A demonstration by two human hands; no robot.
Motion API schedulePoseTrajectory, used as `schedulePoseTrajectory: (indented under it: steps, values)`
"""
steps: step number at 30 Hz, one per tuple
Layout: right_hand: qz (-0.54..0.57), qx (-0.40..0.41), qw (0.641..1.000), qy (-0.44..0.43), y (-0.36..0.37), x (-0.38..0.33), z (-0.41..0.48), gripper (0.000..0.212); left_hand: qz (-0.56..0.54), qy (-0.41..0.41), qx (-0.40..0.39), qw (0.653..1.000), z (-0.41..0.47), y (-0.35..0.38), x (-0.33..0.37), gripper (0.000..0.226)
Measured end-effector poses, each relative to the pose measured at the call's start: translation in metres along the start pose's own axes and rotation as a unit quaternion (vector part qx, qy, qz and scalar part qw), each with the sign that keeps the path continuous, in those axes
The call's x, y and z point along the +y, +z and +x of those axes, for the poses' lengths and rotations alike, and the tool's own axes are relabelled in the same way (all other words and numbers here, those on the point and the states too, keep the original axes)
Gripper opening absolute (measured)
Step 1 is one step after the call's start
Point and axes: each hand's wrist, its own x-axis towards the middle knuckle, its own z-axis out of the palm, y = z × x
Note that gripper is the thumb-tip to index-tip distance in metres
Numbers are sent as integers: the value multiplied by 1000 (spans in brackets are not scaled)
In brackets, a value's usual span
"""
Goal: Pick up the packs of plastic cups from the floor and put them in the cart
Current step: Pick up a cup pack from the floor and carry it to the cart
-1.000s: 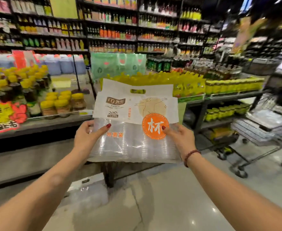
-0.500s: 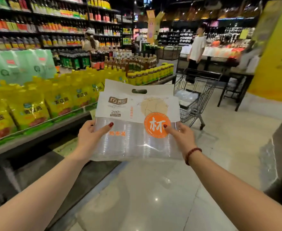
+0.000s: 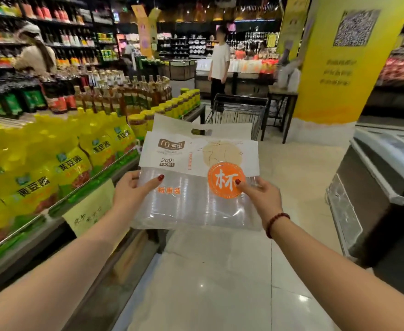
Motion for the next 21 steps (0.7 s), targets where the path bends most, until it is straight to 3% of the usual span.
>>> schedulePoseTrajectory:
  steps: [6, 10, 15, 19, 21]
  values:
    - [-27, 33, 999, 15, 9, 10, 63, 88, -8, -8, -30, 999, 73, 41, -14, 49]
    - [-31, 42, 999, 14, 15, 20, 128, 95, -13, -13, -39, 999, 129, 75, -21, 56]
    - [-1, 42, 999, 10, 24, 29, 223, 90, -21, -1, -57, 998, 210, 126, -16, 32]
    - [14, 39, 999, 18, 29, 34, 307, 81, -20, -2, -55, 998, 279, 164, -10, 47]
    - [10, 34, 999, 21, 34, 34, 341, 81, -20, -5, -58, 998, 309, 179, -11, 43]
